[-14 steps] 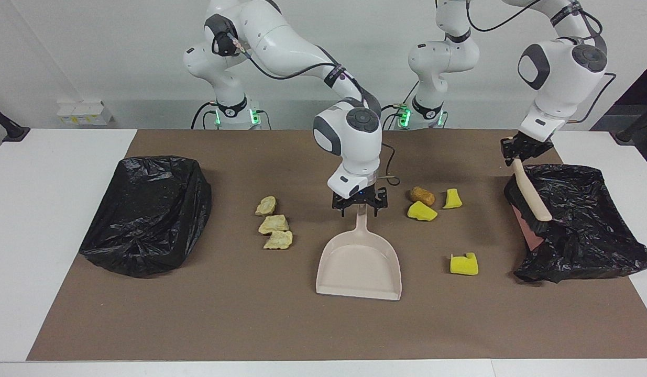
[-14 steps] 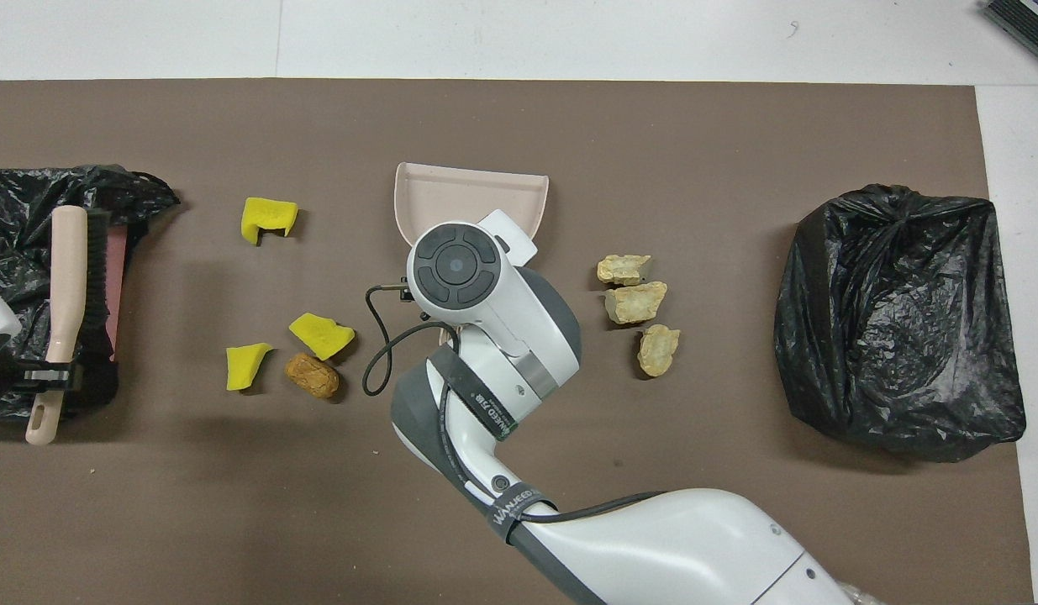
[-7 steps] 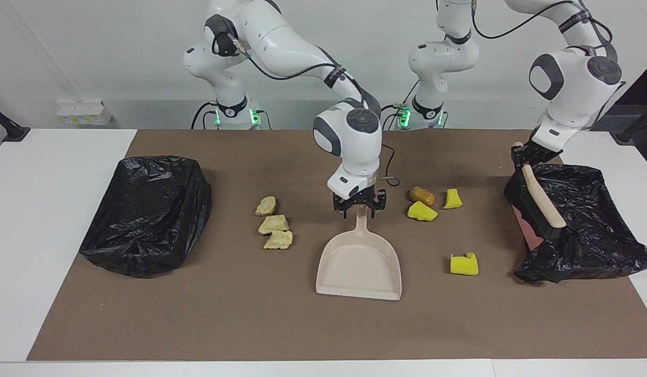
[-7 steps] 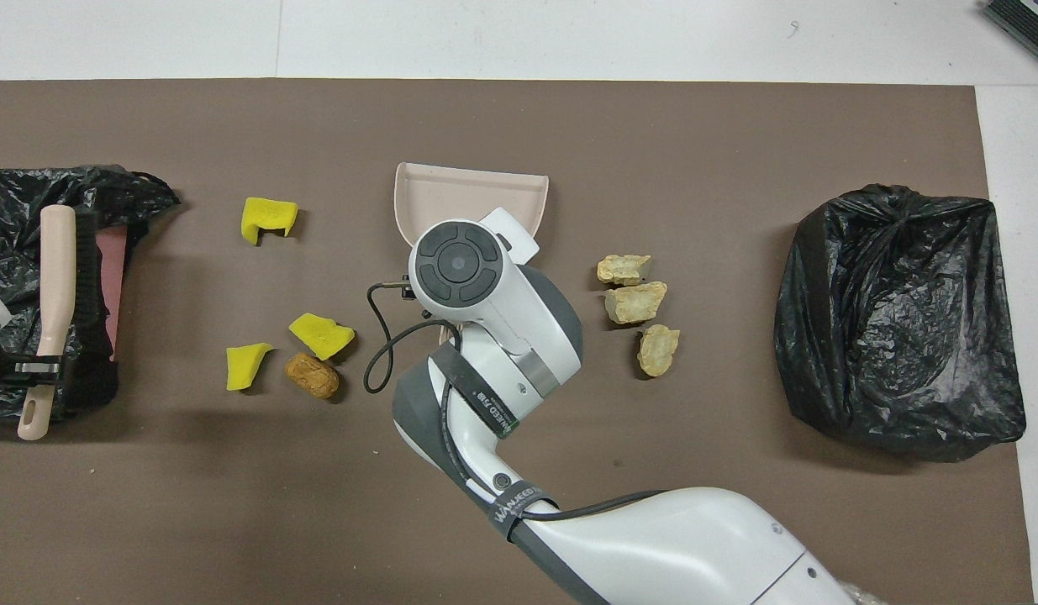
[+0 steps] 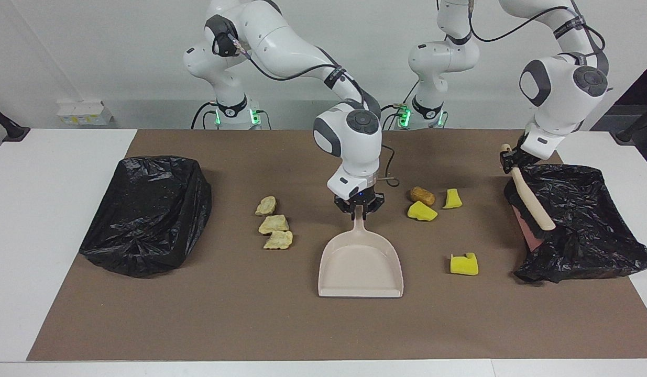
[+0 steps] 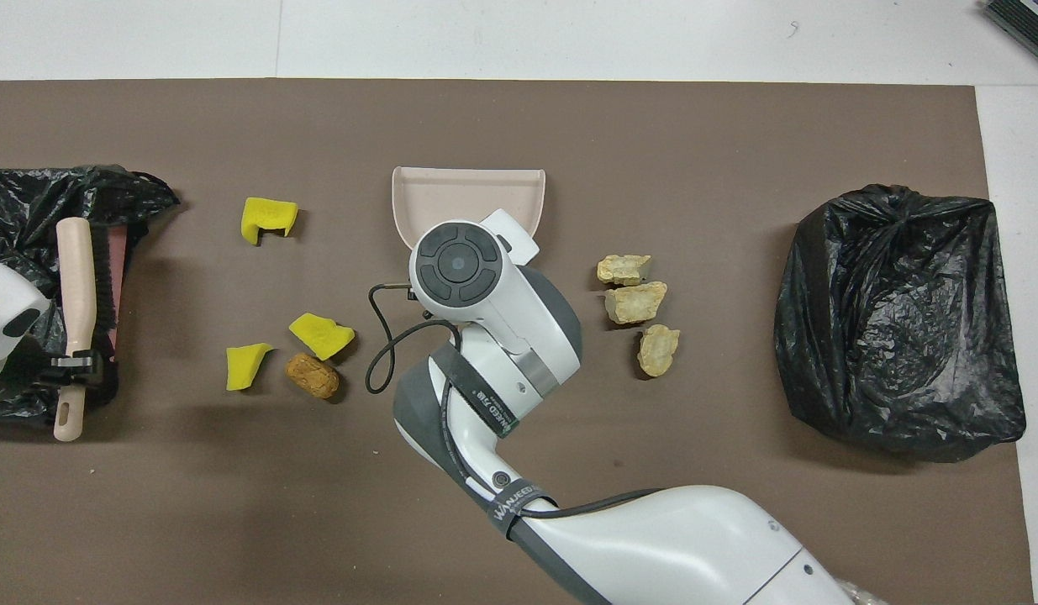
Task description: Sweep and dump trash in bin
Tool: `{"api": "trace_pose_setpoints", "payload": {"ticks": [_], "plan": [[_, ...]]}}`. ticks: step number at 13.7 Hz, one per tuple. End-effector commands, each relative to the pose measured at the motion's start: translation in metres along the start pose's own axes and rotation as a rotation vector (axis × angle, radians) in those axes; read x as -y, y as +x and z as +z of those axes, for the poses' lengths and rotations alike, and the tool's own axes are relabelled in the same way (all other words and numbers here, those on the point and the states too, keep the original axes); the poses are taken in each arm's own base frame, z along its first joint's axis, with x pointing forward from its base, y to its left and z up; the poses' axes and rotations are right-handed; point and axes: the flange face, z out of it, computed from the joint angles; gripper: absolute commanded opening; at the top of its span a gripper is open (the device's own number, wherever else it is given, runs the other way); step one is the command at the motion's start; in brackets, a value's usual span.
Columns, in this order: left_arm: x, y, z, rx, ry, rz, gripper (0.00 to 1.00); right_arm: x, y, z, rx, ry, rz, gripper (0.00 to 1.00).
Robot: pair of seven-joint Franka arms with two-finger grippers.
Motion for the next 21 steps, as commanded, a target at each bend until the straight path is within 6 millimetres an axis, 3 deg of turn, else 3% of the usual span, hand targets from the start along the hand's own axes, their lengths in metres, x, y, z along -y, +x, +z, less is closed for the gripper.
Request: {"api": "trace_pose_setpoints", "payload": {"ticks": [1,2,4,6,7,11,16,18,21], "plan": [[-0.036,-0.015,-0.014,0.051,0.023,-0.031,0.0,-0.02,0.009,-0.032,0.01,-0.028,0.026,0.0],[-0.055,-0.023,-0.014,0.073,0.033,-0.044,0.0,-0.036,0.016,-0.044,0.028,-0.041,-0.021,0.0],[-0.072,-0.043,-0.004,0.094,0.045,-0.136,0.0,-0.05,0.02,-0.065,0.068,0.025,-0.132,0.0],[-0.089,-0.06,0.006,0.105,0.046,-0.202,0.0,-0.069,0.027,-0.075,0.072,0.05,-0.236,0.0],[-0.094,-0.064,0.012,0.119,0.053,-0.234,0.0,-0.078,0.02,-0.076,0.086,0.04,-0.298,0.0],[-0.113,-0.101,0.055,0.191,0.082,-0.238,0.0,-0.121,0.004,-0.064,0.131,-0.032,-0.643,0.0],[-0.146,-0.121,0.072,0.244,0.055,-0.292,0.0,-0.16,0.025,-0.056,0.142,-0.013,-0.957,0.0],[-0.159,-0.129,0.079,0.257,0.048,-0.284,0.0,-0.16,0.026,-0.038,0.165,-0.011,-1.008,0.0],[-0.168,-0.123,0.079,0.23,0.0,-0.342,0.0,-0.161,0.033,-0.02,0.146,-0.027,-1.171,0.0]]}}
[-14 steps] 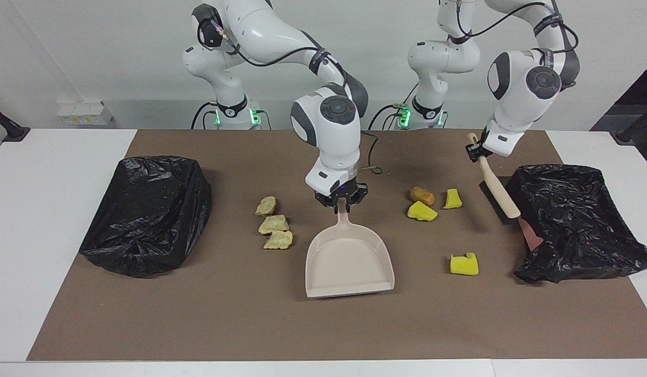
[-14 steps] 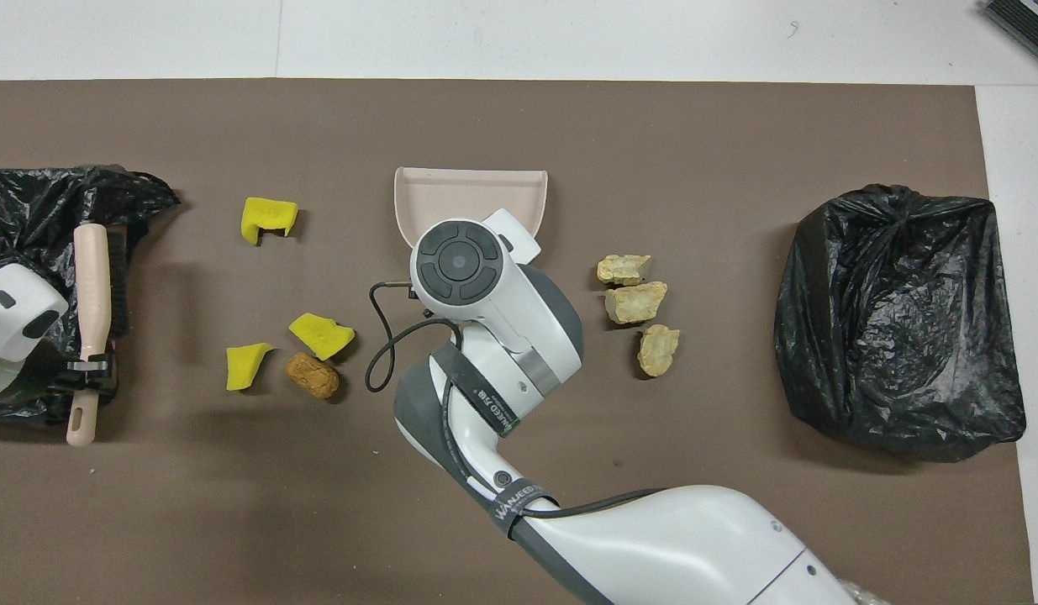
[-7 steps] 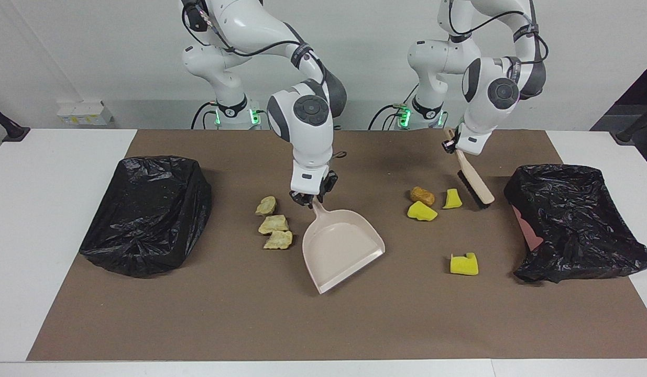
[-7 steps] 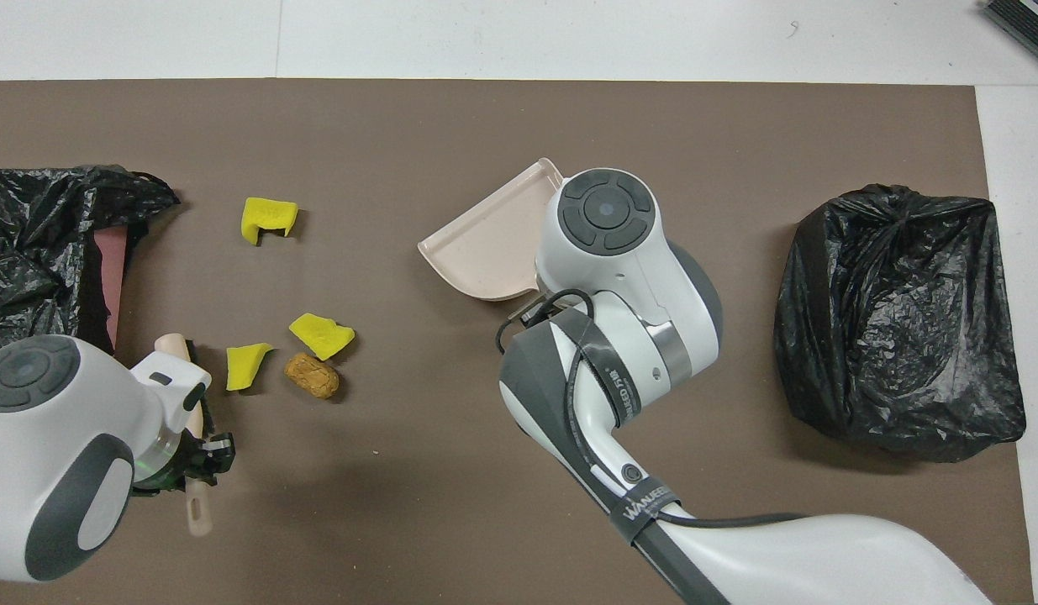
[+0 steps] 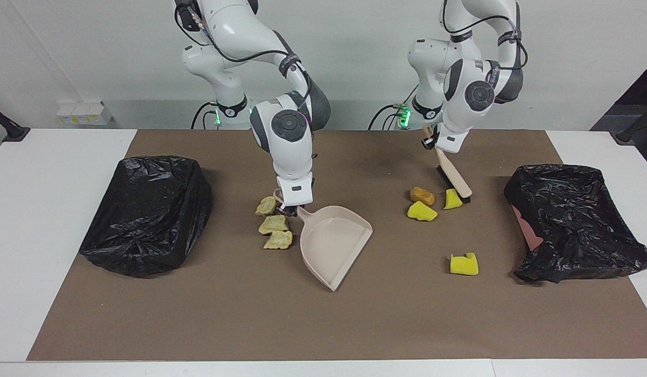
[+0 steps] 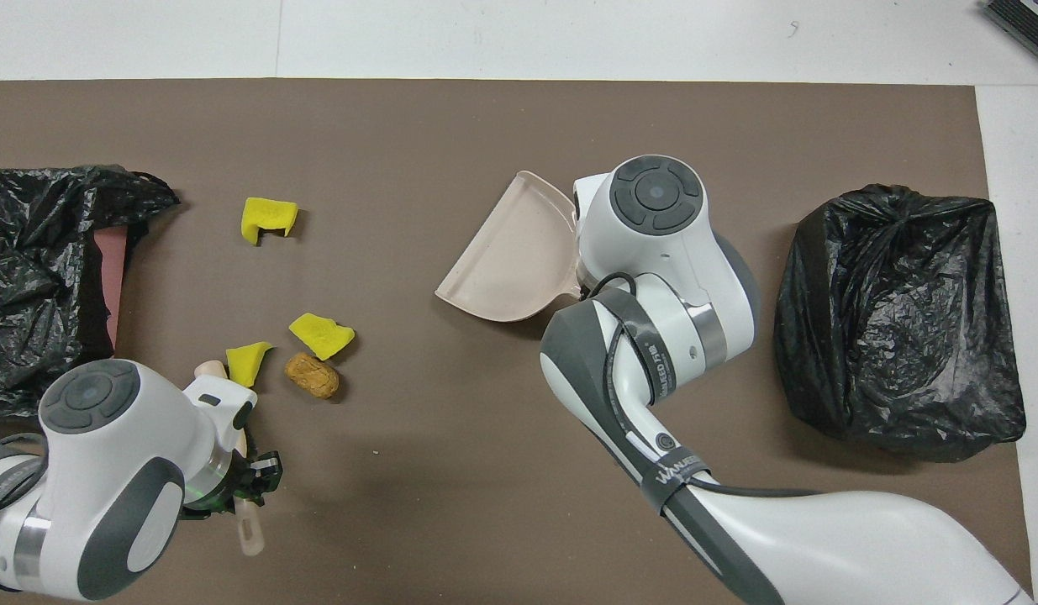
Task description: Sweep and dump trash in bin
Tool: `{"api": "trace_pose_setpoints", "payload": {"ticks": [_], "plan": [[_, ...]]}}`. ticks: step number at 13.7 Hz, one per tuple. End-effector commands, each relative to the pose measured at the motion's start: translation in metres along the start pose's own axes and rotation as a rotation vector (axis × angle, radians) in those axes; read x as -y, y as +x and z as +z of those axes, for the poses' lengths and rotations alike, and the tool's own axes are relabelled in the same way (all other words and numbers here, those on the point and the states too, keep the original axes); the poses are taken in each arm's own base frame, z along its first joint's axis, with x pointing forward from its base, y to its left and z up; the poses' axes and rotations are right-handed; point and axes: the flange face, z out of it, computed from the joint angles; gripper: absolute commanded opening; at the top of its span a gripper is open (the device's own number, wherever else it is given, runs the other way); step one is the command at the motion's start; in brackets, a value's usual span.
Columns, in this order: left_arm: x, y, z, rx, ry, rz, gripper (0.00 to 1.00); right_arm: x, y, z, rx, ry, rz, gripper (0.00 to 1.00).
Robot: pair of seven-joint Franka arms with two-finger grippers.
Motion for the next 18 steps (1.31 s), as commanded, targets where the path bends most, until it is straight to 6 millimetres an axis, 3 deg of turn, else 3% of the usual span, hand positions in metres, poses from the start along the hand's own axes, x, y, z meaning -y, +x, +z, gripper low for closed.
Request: {"api": "trace_pose_setpoints", "payload": {"ticks": [1,5,8,10,12,13,15,18], "plan": [[-0.006,-0.01,0.003,0.006,-0.072,-0.036,0.0,-0.008,0.002,0.008,-0.022,-0.045,-0.141,0.0],[-0.036,-0.025,0.01,0.041,-0.118,-0.141,0.0,-0.008,0.005,0.016,-0.002,-0.054,-0.183,0.0],[-0.076,-0.034,0.019,0.028,-0.184,-0.241,0.0,0.0,0.007,0.018,0.007,-0.043,-0.193,0.0],[-0.092,-0.025,0.01,0.055,-0.282,-0.325,0.0,0.002,0.002,0.023,0.002,-0.01,-0.159,0.0],[-0.108,-0.019,0.0,0.053,-0.354,-0.351,0.0,0.013,0.011,0.019,-0.014,-0.006,-0.151,0.0],[-0.119,-0.017,-0.004,0.051,-0.401,-0.364,0.0,0.006,0.004,0.021,0.009,-0.009,-0.171,0.0],[-0.132,-0.008,-0.016,0.048,-0.447,-0.379,0.0,0.008,0.0,0.02,0.047,0.011,-0.34,0.0],[-0.148,0.011,-0.038,0.033,-0.478,-0.382,0.0,0.029,0.001,0.021,0.084,0.015,-0.391,0.0]]}}
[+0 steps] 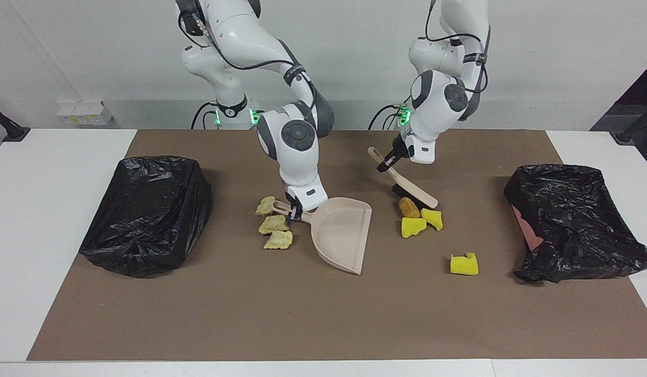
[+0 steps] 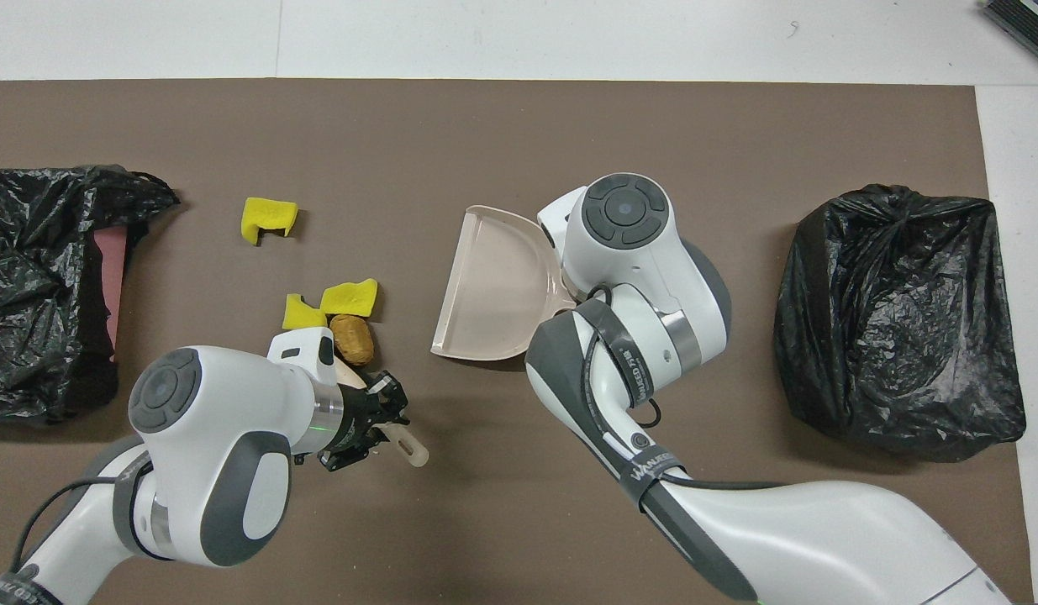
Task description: Sweep and dump trash in bin
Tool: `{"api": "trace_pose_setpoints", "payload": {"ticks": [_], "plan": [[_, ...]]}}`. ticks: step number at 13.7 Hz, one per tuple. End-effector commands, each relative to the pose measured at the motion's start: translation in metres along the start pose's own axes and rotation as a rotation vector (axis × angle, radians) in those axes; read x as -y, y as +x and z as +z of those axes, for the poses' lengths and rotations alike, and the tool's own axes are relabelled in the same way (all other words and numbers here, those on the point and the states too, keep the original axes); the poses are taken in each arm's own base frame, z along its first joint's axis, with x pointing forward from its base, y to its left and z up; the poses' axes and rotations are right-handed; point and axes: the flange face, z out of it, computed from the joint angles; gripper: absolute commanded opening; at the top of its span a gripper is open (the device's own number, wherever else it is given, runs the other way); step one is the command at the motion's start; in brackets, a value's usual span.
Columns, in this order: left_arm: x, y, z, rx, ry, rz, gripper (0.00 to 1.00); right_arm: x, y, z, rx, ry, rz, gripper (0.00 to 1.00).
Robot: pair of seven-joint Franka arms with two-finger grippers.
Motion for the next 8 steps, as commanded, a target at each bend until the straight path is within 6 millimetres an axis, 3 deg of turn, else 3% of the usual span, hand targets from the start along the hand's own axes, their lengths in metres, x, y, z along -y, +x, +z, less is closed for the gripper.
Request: {"api": "trace_pose_setpoints", "payload": {"ticks": [1,3,6,8], "plan": [[-0.034,0.011,-0.011,-0.002,-0.036,-0.011,0.0,0.016,-0.001,0.006,0.032,0.012,-0.036,0.0],[-0.043,0.014,-0.014,-0.016,-0.042,0.012,0.0,0.02,0.002,0.002,0.023,0.011,0.094,0.0],[-0.032,0.022,-0.016,0.007,0.046,0.081,0.0,0.025,0.004,0.006,0.028,0.018,0.133,0.0],[-0.018,0.034,-0.04,0.058,0.154,0.142,0.0,0.026,0.003,0.005,0.026,0.02,0.137,0.0]]}}
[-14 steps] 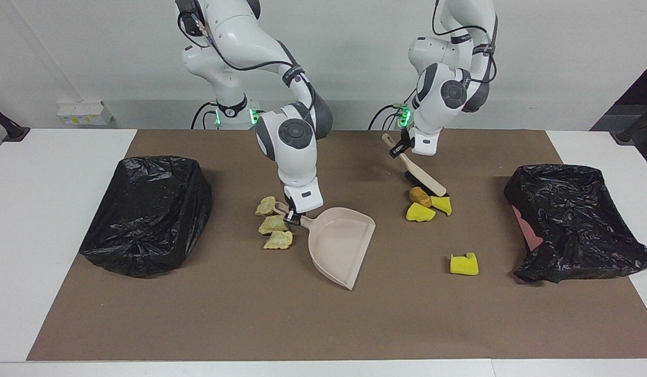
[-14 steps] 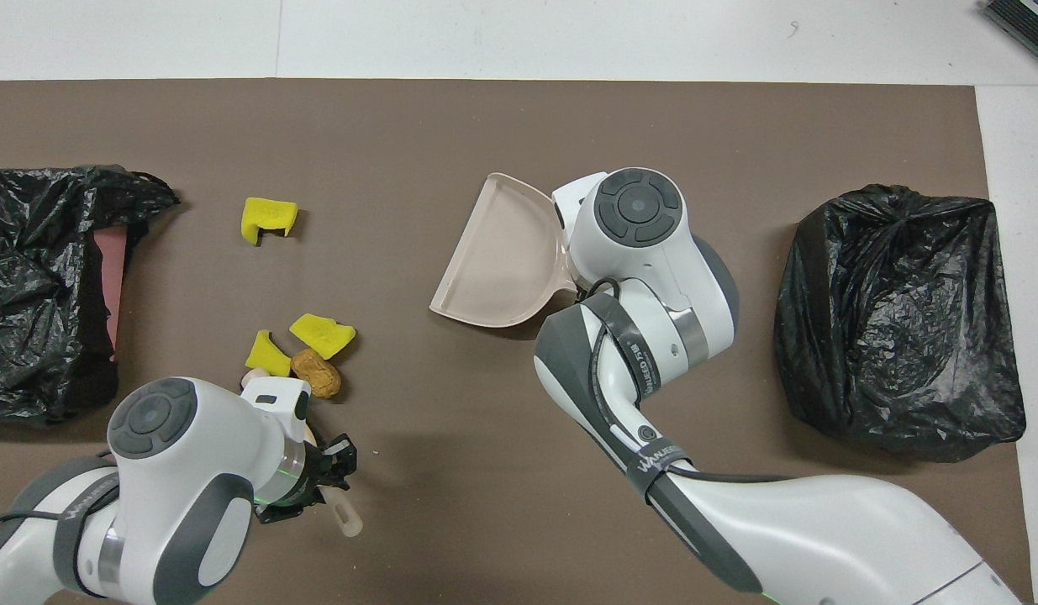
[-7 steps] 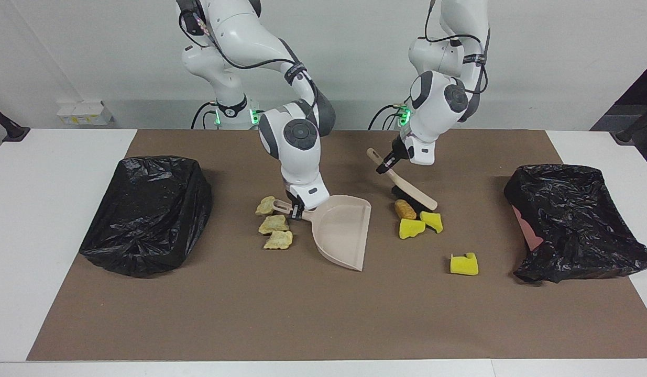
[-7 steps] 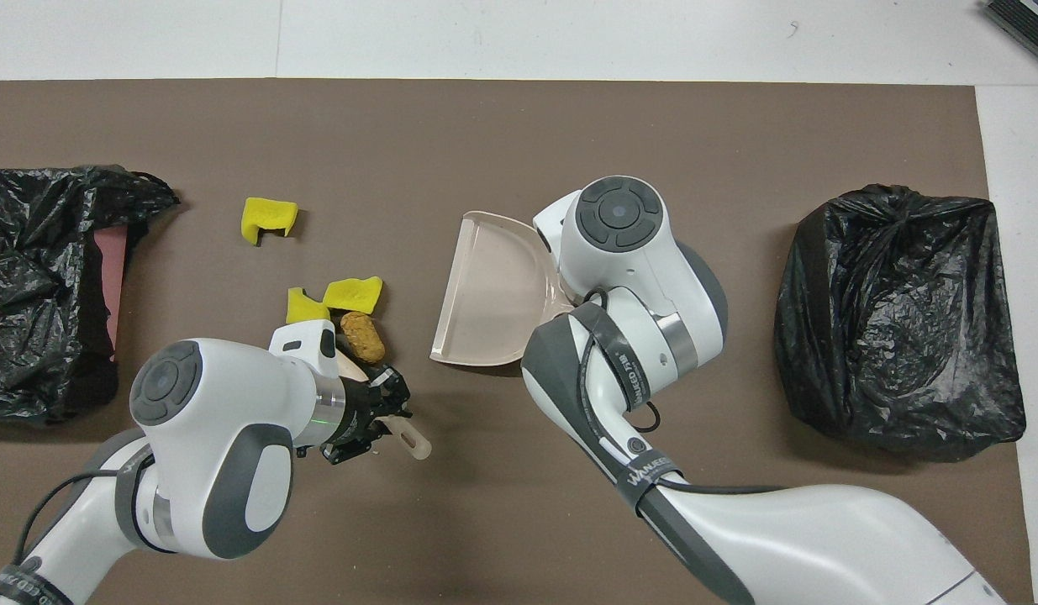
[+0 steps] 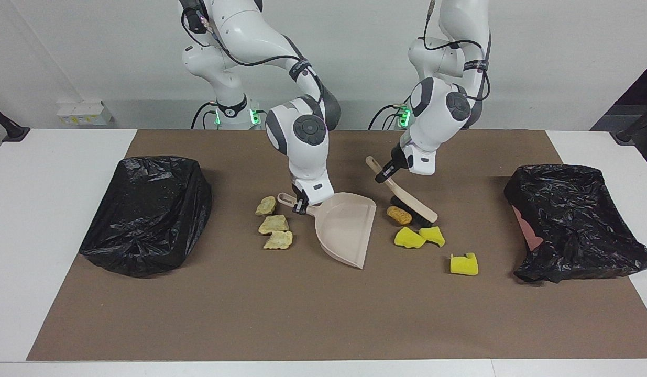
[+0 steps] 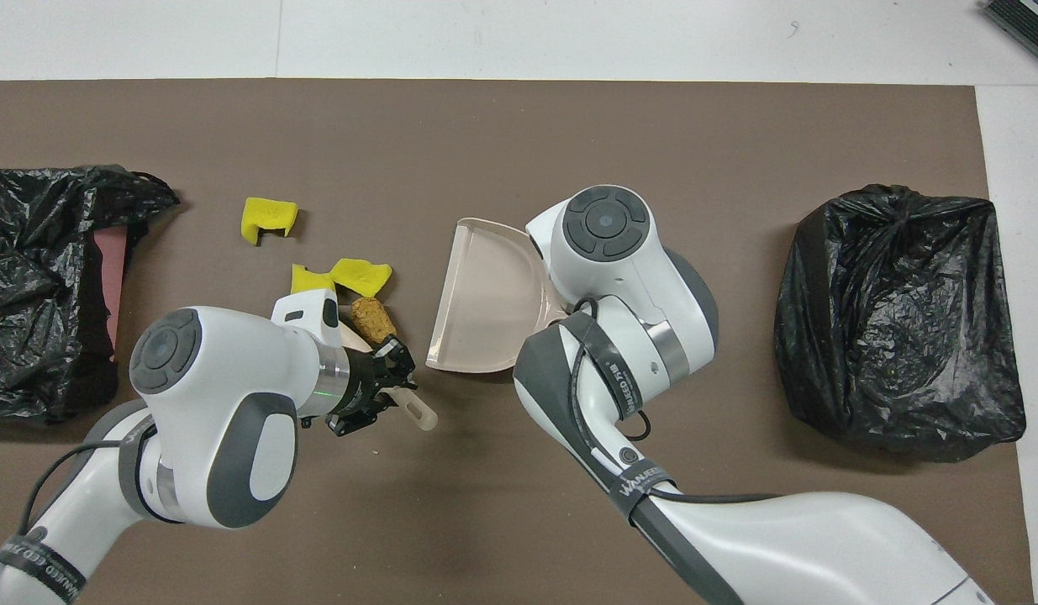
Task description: Sweep and dump trash in bin
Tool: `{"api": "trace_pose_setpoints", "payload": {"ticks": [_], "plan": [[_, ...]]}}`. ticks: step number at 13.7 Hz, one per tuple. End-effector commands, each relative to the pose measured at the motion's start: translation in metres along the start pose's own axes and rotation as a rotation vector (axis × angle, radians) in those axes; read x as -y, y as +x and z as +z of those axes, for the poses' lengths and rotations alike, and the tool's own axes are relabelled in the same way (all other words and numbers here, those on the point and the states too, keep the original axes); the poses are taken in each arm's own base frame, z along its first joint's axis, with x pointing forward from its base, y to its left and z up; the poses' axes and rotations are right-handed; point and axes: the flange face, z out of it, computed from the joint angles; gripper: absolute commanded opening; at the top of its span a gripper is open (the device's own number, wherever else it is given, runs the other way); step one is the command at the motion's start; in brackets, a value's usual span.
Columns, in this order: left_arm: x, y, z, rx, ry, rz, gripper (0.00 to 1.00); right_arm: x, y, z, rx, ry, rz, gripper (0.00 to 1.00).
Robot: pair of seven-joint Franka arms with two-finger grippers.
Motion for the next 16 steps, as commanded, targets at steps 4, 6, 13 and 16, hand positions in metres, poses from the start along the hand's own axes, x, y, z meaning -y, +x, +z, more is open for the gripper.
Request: {"api": "trace_pose_setpoints", "payload": {"ticks": [4,6,13,16], "plan": [[0.041,0.042,-0.078,0.024,0.153,0.209,0.0,0.004,-0.009,0.005,0.015,-0.004,-0.025,0.0],[0.059,0.063,-0.083,-0.025,0.203,0.3,0.0,0.0,-0.011,0.005,0.012,-0.003,-0.141,0.0],[0.104,0.093,-0.033,-0.072,0.317,0.419,0.0,0.001,0.0,0.0,-0.042,-0.031,-0.053,0.0],[0.079,0.07,-0.017,-0.091,0.304,0.487,0.0,0.002,0.001,0.0,-0.042,-0.031,-0.044,0.0]]}}
